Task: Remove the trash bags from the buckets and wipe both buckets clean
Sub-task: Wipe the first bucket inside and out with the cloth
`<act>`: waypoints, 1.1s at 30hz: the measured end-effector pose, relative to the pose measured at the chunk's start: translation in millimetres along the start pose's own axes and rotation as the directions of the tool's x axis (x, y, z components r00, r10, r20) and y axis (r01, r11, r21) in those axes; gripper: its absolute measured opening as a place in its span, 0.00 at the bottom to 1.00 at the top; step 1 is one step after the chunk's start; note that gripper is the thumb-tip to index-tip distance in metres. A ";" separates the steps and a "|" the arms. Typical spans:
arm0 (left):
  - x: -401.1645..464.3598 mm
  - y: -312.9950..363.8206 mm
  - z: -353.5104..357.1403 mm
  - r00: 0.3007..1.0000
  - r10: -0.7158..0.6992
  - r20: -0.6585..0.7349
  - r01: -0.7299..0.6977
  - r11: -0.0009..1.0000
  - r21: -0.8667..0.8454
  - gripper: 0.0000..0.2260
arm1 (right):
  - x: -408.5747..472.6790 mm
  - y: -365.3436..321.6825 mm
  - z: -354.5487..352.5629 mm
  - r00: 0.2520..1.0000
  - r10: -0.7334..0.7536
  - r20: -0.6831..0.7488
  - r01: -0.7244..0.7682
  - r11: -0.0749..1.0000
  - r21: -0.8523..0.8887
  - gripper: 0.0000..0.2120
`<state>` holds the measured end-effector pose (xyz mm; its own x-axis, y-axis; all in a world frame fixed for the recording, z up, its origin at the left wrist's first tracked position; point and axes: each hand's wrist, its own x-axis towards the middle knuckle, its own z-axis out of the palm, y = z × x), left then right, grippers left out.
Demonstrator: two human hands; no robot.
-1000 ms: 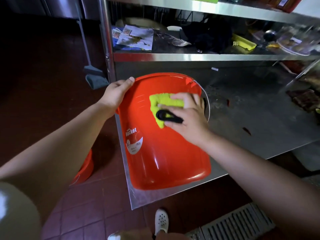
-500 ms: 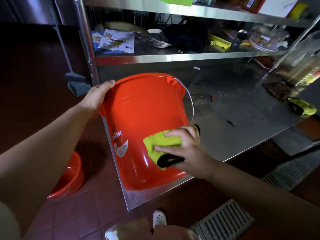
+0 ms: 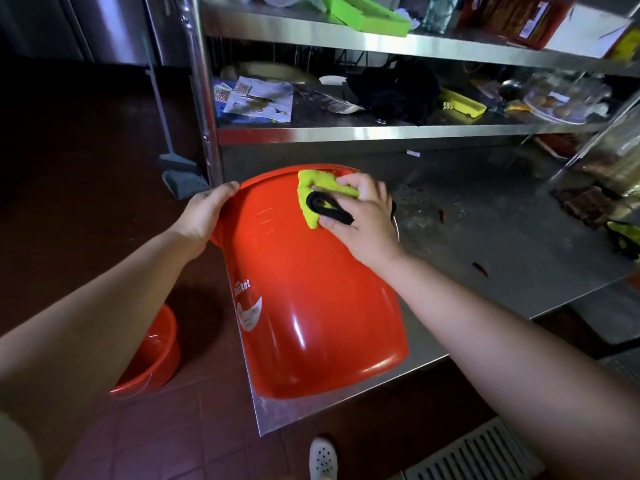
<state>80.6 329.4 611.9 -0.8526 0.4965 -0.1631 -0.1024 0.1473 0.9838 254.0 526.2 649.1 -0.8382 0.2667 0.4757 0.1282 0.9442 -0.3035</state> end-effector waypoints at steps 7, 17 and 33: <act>-3.6 39.9 37.3 0.840 0.543 0.023 -0.506 0.765 0.398 0.12 | -92.9 -21.9 -9.7 0.979 -0.200 0.040 0.200 0.980 0.004 0.18; -8.8 73.4 63.5 0.933 0.335 0.133 -0.296 0.502 0.813 0.22 | -164.3 -15.9 -24.4 0.884 -0.420 0.207 0.419 0.907 0.055 0.20; -18.1 54.8 22.0 0.957 0.188 0.223 -0.273 0.846 0.457 0.24 | 6.0 -10.6 -17.7 0.921 -0.389 0.011 0.384 0.906 -0.175 0.20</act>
<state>101.7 347.3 667.1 -0.7205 0.6933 0.0122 0.3803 0.3804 0.8430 256.9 521.2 669.8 -0.8278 -0.1233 0.5473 -0.1130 0.9922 0.0526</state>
